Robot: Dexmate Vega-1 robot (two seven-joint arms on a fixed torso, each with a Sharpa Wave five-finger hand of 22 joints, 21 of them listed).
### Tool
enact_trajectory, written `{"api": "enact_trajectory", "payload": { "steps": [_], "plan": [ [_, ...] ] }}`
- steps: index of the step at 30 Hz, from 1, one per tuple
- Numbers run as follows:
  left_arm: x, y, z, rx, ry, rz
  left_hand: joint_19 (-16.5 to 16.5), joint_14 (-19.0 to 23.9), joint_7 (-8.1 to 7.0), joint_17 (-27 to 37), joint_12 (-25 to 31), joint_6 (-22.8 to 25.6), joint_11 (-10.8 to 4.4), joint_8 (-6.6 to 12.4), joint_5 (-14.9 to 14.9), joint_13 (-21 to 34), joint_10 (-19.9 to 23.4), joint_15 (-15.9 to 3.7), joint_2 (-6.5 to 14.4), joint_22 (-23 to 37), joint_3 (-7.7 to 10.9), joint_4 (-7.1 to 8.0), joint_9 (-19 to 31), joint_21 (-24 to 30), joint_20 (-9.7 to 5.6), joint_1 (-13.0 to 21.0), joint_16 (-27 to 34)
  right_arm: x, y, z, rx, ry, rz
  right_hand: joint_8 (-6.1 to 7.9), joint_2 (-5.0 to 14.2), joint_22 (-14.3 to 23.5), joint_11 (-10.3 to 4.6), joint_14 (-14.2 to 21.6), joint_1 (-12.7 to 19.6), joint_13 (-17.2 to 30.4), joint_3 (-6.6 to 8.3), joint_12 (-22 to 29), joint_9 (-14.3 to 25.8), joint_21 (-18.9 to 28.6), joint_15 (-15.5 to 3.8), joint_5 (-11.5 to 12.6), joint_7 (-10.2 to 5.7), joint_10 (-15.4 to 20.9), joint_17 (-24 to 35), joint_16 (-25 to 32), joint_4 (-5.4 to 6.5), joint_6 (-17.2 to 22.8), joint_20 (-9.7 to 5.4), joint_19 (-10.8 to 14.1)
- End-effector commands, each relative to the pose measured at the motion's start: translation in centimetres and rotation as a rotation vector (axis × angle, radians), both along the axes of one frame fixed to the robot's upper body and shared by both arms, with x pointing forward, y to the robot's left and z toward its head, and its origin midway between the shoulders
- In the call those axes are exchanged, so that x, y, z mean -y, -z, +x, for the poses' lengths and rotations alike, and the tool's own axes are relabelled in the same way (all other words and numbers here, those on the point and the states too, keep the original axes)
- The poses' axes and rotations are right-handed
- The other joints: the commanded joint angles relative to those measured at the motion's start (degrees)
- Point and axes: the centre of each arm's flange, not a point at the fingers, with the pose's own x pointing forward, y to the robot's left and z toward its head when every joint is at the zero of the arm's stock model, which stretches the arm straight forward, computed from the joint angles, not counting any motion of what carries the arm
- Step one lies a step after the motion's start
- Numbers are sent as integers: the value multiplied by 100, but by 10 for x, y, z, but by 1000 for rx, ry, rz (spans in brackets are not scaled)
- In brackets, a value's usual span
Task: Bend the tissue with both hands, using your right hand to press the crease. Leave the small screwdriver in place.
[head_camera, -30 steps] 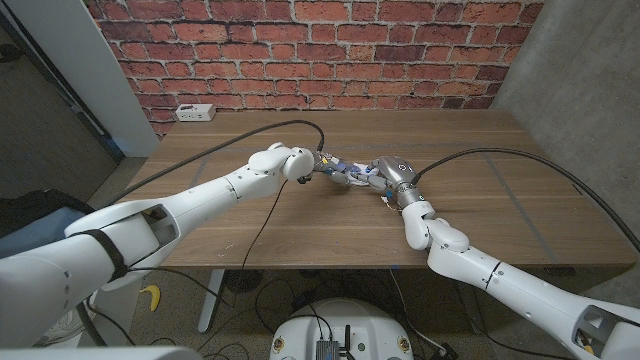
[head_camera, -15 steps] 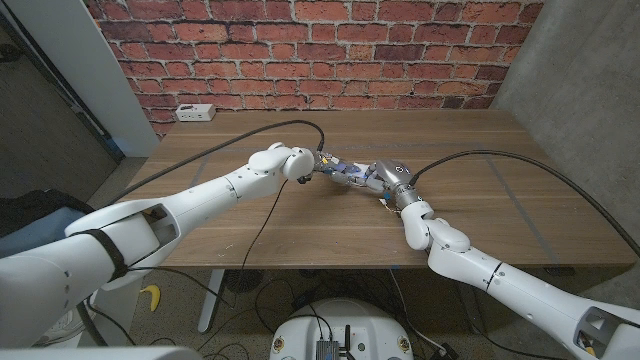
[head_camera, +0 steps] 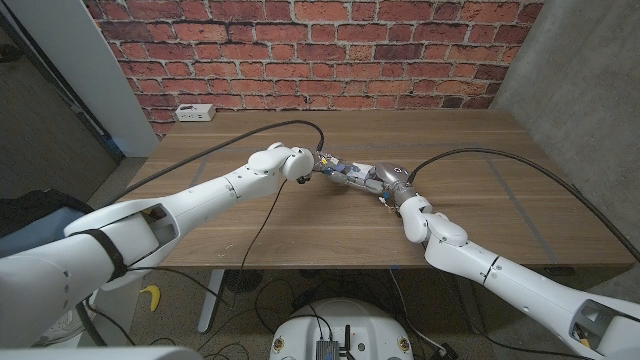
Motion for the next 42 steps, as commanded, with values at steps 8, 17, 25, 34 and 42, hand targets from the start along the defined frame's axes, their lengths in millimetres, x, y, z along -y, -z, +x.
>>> {"api": "enact_trajectory", "payload": {
  "steps": [8,17,25,34,42],
  "plan": [
    [-21,-30,-24,153,100,-204,-1098,-10,50,-4,193,648,502,202,-97,38,631,20,-268,-15,-109,-171,30,146,136,-109,129,6,1,2,-24,30,3,-22,58,13,47,64,72,-6,-19,-10,17,-44,-484,32,62,54,6,14,-26,31,32,18],
    [-46,-50,-55,374,192,-454,-350,857,102,-9,363,1615,511,270,-108,48,1376,-28,-331,-22,-135,-435,24,381,167,-12,200,9,0,1,-17,50,3,-36,81,13,61,74,120,-8,-7,-9,17,-54,-489,36,51,64,0,10,-45,38,37,30],
    [-71,-53,-72,475,315,-734,99,1249,140,-6,393,1753,566,190,-106,58,1641,-139,-296,-21,-123,-512,28,526,192,30,218,14,-4,-5,15,33,60,-93,111,14,28,88,190,-7,9,-48,17,-66,-481,42,34,-30,-8,3,-72,-46,47,55],
    [-86,-50,-98,595,347,-915,513,1404,64,0,168,1687,491,30,-85,59,1373,-162,-304,-44,-98,-651,29,603,184,103,81,30,-19,-23,176,58,210,-527,450,16,-48,-445,507,-37,215,-721,24,-229,-299,-189,-239,-1677,16,-144,-158,-1938,19,80],
    [-103,-37,-86,452,390,-1095,845,1556,64,-6,177,1709,569,30,-54,57,1540,-72,-167,-48,8,-720,28,684,230,296,59,62,-26,-33,202,-50,537,-425,735,20,47,-631,687,-40,435,-691,30,-295,-187,-250,-225,-1874,22,-138,-204,-2103,-27,33]
  ]
}}
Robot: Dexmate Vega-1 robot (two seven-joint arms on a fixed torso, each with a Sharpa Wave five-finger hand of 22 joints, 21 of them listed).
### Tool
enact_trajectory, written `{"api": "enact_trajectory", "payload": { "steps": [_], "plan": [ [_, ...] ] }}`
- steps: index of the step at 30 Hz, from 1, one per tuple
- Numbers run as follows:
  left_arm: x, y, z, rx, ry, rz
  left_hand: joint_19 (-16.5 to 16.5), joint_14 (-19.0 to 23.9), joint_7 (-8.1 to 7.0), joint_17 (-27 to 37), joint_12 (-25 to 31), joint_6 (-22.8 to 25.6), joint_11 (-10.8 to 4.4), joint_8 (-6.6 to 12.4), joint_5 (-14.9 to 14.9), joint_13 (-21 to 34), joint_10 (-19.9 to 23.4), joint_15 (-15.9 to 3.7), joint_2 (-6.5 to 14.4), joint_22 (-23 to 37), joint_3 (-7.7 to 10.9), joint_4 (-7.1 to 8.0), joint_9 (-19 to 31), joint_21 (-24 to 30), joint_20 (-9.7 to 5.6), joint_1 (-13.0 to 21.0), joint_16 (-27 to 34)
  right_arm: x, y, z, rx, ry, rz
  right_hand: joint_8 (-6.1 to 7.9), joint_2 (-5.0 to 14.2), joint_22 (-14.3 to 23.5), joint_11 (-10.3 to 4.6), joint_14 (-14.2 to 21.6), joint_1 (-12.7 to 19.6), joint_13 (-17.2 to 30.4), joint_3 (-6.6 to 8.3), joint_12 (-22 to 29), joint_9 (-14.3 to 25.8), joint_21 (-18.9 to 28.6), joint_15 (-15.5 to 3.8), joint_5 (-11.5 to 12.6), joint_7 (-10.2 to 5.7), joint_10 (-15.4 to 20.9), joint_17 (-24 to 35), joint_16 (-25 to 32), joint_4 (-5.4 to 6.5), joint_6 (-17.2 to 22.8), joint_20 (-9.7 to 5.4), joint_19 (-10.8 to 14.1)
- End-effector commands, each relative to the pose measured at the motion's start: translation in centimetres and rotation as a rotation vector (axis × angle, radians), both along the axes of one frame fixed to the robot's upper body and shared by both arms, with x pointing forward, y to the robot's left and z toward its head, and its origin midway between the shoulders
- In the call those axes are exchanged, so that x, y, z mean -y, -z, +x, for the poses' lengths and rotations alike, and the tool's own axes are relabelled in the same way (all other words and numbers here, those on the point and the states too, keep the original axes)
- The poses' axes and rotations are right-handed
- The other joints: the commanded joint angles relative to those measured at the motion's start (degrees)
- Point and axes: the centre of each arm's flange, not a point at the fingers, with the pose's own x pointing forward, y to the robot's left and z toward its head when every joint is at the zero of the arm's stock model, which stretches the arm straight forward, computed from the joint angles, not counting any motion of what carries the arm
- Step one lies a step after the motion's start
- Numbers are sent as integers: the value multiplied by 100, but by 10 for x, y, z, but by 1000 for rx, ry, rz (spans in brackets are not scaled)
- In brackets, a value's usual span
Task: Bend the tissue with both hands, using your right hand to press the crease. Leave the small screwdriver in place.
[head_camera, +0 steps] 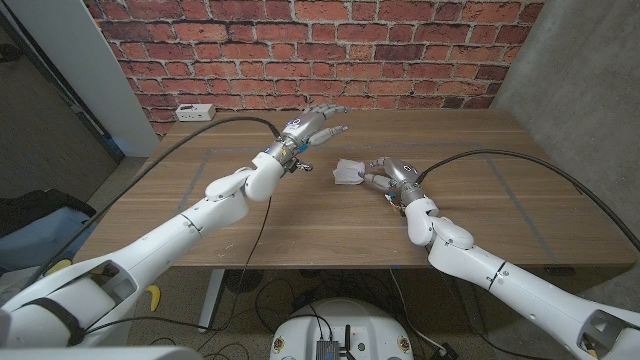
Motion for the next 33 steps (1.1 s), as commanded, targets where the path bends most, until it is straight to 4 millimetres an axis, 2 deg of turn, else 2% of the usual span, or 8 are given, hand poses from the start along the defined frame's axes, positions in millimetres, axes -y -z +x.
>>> {"api": "enact_trajectory", "payload": {
  "steps": [1,7,15,25,29,30,33],
  "plan": [
    [-29,14,-1,-40,119,-217,51,-20,42,13,-24,-92,40,-39,36,14,-22,74,34,9,28,-4,18,41,17,68,-60,34,-12,-16,100,-111,348,67,154,18,106,-48,57,12,109,29,13,-31,-204,-60,39,-10,32,16,-8,-8,46,-40],
    [-43,23,3,-94,190,-283,35,-93,-4,33,-96,-209,54,-68,21,15,-168,77,33,10,-13,70,17,20,15,-20,-88,32,-14,-17,105,-169,419,70,166,19,176,-95,33,9,149,29,11,-70,-154,-115,76,-56,37,18,17,-39,88,-109],
    [-66,30,8,-161,271,-347,20,-250,-4,43,-181,-387,38,-99,-9,11,-376,94,-16,11,-90,139,11,-7,-1,-146,-131,25,-25,-20,133,-226,476,66,161,20,184,-120,8,7,171,36,9,-85,-123,-159,86,-70,39,22,37,-83,94,-122],
    [-90,36,15,-229,330,-385,24,-449,-8,37,-225,-572,52,-110,-29,3,-526,101,-60,11,-153,179,1,-27,-44,-244,-171,25,-30,-26,194,-307,652,52,169,22,226,-167,-84,-2,203,24,6,-134,-69,-239,104,-156,48,33,102,-173,89,-201],
    [-97,38,19,-264,360,-391,29,-563,-8,24,-238,-660,41,-110,-27,-3,-594,47,-57,10,-162,184,-4,-38,-198,-260,-189,27,-28,-31,220,-347,727,28,162,21,237,-198,-134,-9,218,23,2,-155,-40,-283,63,-187,42,30,133,-280,85,-228],
    [-99,39,20,-273,369,-392,22,-623,-7,15,-238,-699,46,-101,-25,-8,-620,21,-51,9,-166,182,-6,-49,-332,-263,-192,28,-27,-32,229,-355,749,23,155,21,204,-211,-158,-14,222,3,0,-161,-31,-304,67,-254,37,28,147,-318,87,-230],
    [-104,41,21,-295,391,-388,27,-707,-6,1,-244,-746,48,-92,-21,-14,-681,-36,-38,7,-171,178,-9,-61,-493,-263,-192,34,-25,-37,257,-367,796,16,135,19,246,-265,-211,-25,226,1,-5,-180,-7,-344,61,-296,24,12,174,-393,59,-247]
  ]
}}
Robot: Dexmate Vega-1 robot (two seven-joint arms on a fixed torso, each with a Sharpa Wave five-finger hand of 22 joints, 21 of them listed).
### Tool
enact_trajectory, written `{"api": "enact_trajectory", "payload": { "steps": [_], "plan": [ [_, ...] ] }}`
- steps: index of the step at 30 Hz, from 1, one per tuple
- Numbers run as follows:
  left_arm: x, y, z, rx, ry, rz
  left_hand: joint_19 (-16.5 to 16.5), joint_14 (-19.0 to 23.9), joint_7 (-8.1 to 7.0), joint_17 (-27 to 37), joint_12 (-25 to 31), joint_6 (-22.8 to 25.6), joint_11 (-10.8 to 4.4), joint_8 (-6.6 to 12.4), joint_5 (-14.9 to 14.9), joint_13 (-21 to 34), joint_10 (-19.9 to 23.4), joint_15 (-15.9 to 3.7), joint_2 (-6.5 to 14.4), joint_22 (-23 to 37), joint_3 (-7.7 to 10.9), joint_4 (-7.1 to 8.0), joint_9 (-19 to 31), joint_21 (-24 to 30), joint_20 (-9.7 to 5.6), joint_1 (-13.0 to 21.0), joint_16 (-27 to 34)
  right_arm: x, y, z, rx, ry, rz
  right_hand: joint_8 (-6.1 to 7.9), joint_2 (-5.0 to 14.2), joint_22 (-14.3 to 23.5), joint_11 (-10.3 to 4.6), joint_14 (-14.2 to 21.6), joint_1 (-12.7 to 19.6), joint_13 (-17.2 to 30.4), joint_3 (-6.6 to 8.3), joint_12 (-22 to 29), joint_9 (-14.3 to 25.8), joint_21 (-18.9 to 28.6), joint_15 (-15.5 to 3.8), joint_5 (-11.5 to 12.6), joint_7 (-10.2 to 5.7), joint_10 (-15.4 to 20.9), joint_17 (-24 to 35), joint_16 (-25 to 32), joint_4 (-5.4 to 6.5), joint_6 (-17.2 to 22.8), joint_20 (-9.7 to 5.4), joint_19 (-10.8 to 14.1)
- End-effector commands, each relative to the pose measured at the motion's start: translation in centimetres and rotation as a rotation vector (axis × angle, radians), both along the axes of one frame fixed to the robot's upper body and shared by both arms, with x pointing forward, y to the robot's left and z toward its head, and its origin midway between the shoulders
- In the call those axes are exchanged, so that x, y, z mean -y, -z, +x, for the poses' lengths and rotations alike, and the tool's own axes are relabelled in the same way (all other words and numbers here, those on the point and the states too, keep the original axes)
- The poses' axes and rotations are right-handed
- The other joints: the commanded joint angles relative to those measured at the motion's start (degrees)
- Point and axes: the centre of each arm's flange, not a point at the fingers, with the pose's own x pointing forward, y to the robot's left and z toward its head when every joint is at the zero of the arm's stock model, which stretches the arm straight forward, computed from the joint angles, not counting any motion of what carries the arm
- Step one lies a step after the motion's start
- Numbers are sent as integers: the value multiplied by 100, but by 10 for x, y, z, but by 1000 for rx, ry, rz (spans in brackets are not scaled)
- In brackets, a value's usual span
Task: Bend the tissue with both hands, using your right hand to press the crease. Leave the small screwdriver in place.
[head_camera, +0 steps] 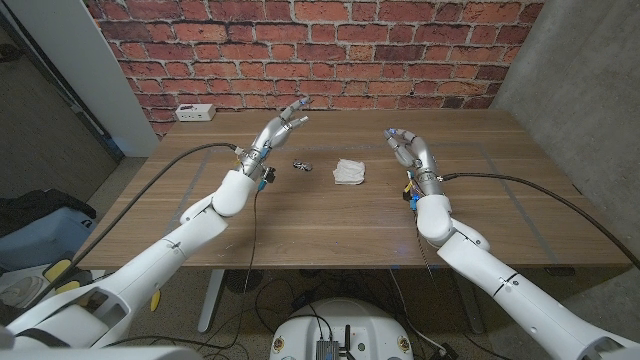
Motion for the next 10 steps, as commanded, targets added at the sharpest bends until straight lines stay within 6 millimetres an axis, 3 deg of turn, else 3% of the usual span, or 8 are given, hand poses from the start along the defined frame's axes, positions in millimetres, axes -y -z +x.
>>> {"api": "enact_trajectory", "payload": {
  "steps": [1,4,6,10],
  "plan": [
    [-25,7,7,-65,95,-23,11,-161,-3,-14,-24,-99,-4,16,9,4,-94,-81,29,5,-1,4,5,-16,-235,-28,-15,14,2,-14,82,-68,215,-17,-19,18,37,-92,-109,-3,-12,-3,9,-36,-3,-66,4,-92,-11,8,77,-104,43,-32],
    [-29,12,8,-83,94,-32,-6,-201,-2,-20,-29,-122,1,20,10,1,-130,-92,36,4,-5,0,4,-31,-335,-24,-14,23,3,-20,102,-53,264,11,-23,7,27,-162,-188,-29,14,11,3,-94,-11,-141,19,-121,-52,-10,115,-129,426,-89],
    [-31,17,10,-103,92,-38,-12,-206,-2,-21,-30,-129,-1,19,11,0,-138,-93,38,3,-5,-1,4,-34,-340,-23,-13,26,4,-25,112,-33,288,28,-23,-2,24,-214,-232,-49,49,29,-1,-229,-8,-203,29,-114,-93,-20,131,-145,620,-337],
    [-34,24,17,-152,94,-60,-53,-244,-3,-25,-42,-190,1,12,12,-3,-205,-94,55,3,-6,2,3,-59,-272,-23,-10,22,6,-32,141,-59,322,19,-21,-5,7,-274,-273,-59,69,25,-4,-272,63,-243,22,-145,-116,-32,147,-199,720,-381]
  ]
}}
